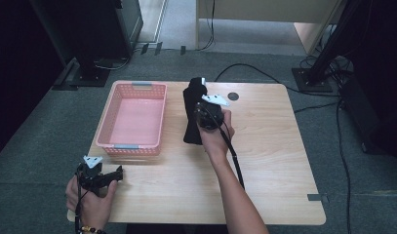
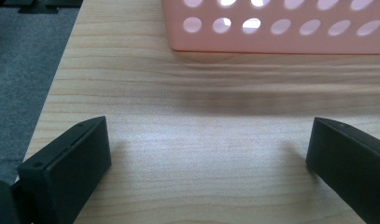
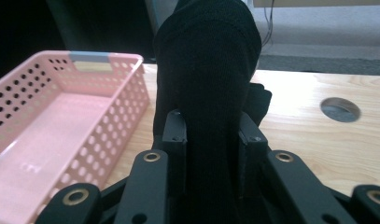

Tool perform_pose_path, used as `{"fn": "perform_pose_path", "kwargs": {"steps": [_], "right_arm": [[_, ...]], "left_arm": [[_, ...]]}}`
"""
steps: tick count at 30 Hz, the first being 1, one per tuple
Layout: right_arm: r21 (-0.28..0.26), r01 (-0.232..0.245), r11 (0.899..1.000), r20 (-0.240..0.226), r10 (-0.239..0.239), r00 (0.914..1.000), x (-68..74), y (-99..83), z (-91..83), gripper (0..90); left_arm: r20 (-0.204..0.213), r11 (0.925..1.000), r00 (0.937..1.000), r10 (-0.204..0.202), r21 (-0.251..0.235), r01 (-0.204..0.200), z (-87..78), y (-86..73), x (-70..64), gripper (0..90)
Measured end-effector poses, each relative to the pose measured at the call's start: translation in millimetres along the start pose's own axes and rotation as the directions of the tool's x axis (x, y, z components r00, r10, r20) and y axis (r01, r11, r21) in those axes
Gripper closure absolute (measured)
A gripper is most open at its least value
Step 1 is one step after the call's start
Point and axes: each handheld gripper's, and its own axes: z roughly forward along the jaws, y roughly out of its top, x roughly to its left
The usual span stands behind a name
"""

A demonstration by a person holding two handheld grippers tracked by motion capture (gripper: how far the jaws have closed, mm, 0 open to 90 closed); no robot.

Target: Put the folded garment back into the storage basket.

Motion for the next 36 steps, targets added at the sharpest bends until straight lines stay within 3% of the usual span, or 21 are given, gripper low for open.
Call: {"fn": "perform_pose_path", "kwargs": {"steps": [14, 36], "right_arm": [[-0.005, 0.017, 1.0, -0.055, -0.017, 0.9983, 38.3, 15.8, 7.7, 71.9], [0.007, 0.04, 0.999, -0.108, -0.039, 0.9933, 84.2, 28.3, 25.1, 71.9]], "left_arm": [[-0.001, 1.0, 1.0, -0.001, 0.001, 0.001, 0.3, 0.4, -0.6, 0.0], [0.0, 1.0, 1.0, 0.0, 0.001, 0.0, 0.5, 0.6, -0.8, 0.0]]}}
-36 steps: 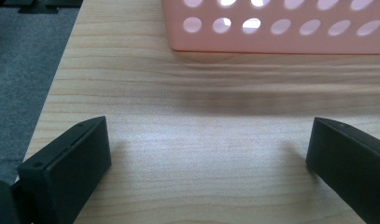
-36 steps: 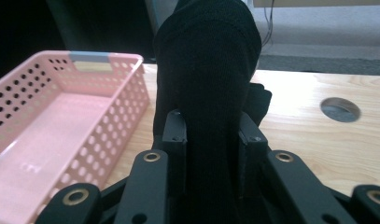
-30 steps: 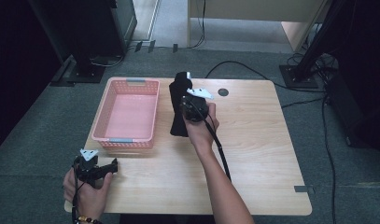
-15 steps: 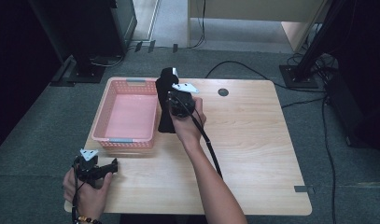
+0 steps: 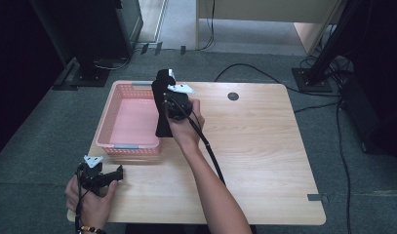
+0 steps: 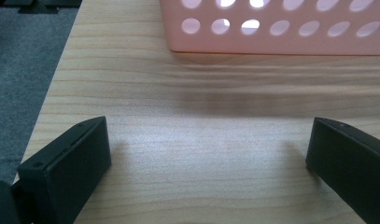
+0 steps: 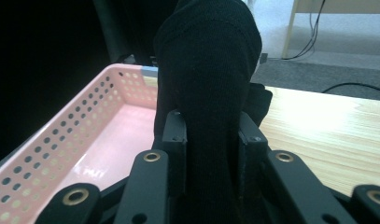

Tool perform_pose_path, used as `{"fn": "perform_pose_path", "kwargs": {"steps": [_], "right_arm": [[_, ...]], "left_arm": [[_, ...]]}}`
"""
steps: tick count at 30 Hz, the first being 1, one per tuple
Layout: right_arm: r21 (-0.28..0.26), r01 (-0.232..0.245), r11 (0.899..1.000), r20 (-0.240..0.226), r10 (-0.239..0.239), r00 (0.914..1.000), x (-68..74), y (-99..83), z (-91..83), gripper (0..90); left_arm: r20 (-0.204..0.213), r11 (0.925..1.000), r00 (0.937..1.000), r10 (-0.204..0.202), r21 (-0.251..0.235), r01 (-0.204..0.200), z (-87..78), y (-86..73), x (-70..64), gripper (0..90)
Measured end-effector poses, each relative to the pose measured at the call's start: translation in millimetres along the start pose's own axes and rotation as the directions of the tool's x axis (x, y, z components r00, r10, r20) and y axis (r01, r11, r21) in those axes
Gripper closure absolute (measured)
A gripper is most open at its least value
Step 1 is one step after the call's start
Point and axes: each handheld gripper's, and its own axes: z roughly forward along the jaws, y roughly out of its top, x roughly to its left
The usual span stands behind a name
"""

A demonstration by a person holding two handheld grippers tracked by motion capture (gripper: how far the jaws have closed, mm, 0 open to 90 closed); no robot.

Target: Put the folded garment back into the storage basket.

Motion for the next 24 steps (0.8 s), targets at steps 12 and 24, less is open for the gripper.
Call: {"fn": "perform_pose_path", "kwargs": {"steps": [12, 24], "right_arm": [[0.008, 0.032, 0.999, -0.034, -0.032, 0.9989, 33.0, 6.9, 17.1, 71.9], [0.017, 0.046, 0.999, -0.067, -0.045, 0.9968, 61.1, 9.6, 33.8, 71.9]], "left_arm": [[0.0, 1.0, 1.0, 0.002, 0.001, -0.002, 0.0, 0.1, 0.2, 0.0], [0.0, 1.0, 1.0, 0.003, 0.001, -0.003, 0.0, 0.1, 0.1, 0.0]]}}
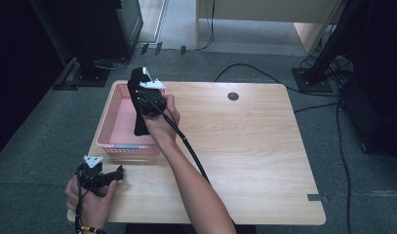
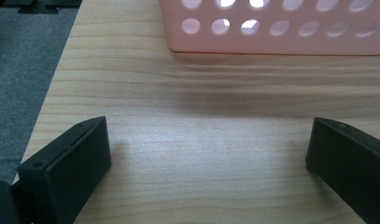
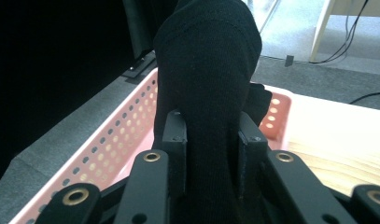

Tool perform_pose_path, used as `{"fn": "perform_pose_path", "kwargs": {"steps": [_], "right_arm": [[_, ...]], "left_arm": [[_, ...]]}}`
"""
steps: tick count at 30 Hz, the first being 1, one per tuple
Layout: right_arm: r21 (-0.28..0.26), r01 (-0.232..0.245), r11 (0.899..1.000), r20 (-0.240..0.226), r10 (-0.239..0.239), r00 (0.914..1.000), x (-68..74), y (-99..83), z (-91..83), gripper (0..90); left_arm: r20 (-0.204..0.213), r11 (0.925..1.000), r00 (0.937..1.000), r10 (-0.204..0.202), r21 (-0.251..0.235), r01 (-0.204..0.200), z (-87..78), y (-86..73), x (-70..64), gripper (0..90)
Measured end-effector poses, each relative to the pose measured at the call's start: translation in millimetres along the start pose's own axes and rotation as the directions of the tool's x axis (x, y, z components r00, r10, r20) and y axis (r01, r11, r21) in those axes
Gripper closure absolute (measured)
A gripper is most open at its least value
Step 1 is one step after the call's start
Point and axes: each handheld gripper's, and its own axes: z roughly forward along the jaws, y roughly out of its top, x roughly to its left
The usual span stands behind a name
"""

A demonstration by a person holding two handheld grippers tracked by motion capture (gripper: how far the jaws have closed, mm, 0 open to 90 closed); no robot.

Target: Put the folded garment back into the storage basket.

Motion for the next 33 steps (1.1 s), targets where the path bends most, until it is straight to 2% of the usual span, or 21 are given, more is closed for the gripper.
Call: {"fn": "perform_pose_path", "kwargs": {"steps": [16, 33], "right_arm": [[0.015, 0.009, 1.0, -0.036, -0.009, 0.9993, 31.7, -0.6, 25.1, 71.8], [0.107, -0.024, 0.994, -0.034, 0.028, 0.999, 31.2, -23.4, 61.3, 71.6]], "left_arm": [[0.001, 1.0, 1.0, 0.0, 0.0, 0.0, 0.1, 0.1, -0.2, 0.0], [0.002, 1.0, 1.0, -0.001, -0.002, 0.001, 0.4, 0.2, -0.5, 0.0]]}}
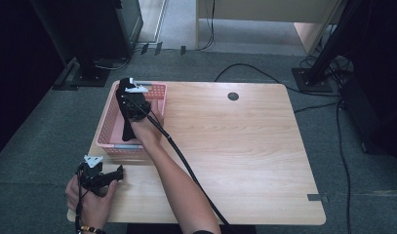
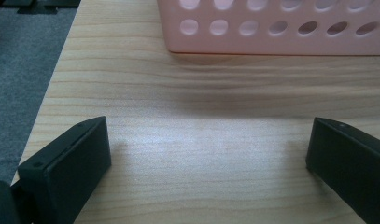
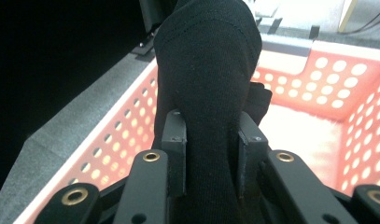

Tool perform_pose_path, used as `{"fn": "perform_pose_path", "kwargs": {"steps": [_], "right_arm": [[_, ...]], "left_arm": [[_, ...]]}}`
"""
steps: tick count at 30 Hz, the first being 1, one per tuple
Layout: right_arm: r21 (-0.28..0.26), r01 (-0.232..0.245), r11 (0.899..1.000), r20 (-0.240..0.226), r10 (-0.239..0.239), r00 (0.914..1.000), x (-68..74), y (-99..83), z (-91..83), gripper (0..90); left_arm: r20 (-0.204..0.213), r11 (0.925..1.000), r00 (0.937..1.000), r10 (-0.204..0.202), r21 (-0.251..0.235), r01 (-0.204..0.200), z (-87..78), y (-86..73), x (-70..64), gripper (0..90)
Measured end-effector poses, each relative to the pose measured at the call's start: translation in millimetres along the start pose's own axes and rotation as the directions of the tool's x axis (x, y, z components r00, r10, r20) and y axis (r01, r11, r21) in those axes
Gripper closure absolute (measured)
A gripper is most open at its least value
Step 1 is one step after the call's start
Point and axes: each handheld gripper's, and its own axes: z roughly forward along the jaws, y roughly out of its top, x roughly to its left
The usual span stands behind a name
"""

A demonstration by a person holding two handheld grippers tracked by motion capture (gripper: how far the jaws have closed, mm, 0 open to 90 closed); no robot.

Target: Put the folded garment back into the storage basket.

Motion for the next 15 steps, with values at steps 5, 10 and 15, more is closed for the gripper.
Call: {"fn": "perform_pose_path", "kwargs": {"steps": [5, 10, 15], "right_arm": [[0.036, -0.018, 0.999, 0.004, 0.018, 0.9998, -3.7, -7.8, 12.5, 71.6], [0.071, -0.026, 0.997, 0.006, 0.026, 0.9996, -5.9, -12.6, 22.3, 71.3], [0.094, -0.016, 0.995, 0.027, 0.014, 0.9996, -5.6, -16.1, 30.4, 70.5]], "left_arm": [[0.0, 1.0, 1.0, 0.0, 0.0, 0.0, 0.0, 0.0, 0.0, 0.0], [0.001, 1.0, 1.0, 0.001, 0.0, -0.001, 0.2, 0.1, -0.1, 0.0], [0.001, 1.0, 1.0, -0.001, -0.001, 0.001, 0.3, 0.2, -0.2, 0.0]]}}
